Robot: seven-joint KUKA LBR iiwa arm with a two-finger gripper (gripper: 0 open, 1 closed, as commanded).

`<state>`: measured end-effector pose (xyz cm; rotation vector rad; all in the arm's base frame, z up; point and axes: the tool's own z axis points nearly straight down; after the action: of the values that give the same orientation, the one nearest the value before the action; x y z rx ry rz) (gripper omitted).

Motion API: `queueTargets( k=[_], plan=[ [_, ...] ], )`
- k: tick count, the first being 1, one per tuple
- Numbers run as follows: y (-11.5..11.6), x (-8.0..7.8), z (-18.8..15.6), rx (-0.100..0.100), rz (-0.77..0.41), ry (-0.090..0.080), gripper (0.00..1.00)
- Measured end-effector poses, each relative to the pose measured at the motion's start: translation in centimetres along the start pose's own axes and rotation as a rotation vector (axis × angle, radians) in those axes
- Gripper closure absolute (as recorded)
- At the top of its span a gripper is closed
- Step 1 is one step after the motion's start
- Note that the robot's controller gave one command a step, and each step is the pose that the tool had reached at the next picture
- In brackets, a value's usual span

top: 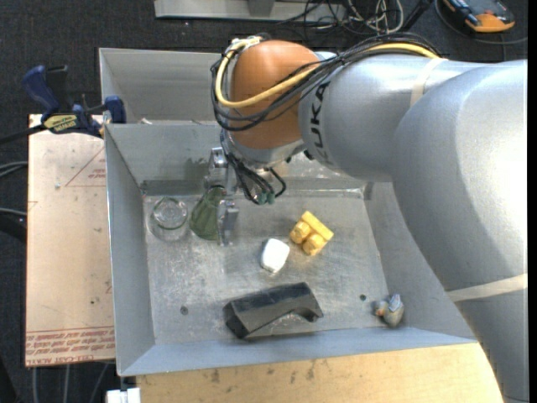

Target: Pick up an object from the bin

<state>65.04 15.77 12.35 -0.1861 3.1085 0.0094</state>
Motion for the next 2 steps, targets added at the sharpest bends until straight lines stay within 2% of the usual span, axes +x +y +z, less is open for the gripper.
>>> queueTargets(
  k=[1,2],
  plan=[
    [-0.2,0.7,2.4,0.0,-0.224,0.024,0.0],
    [-1.9,-0.9,3.9,-0.005,-0.368,0.0,1.0]
  ],
)
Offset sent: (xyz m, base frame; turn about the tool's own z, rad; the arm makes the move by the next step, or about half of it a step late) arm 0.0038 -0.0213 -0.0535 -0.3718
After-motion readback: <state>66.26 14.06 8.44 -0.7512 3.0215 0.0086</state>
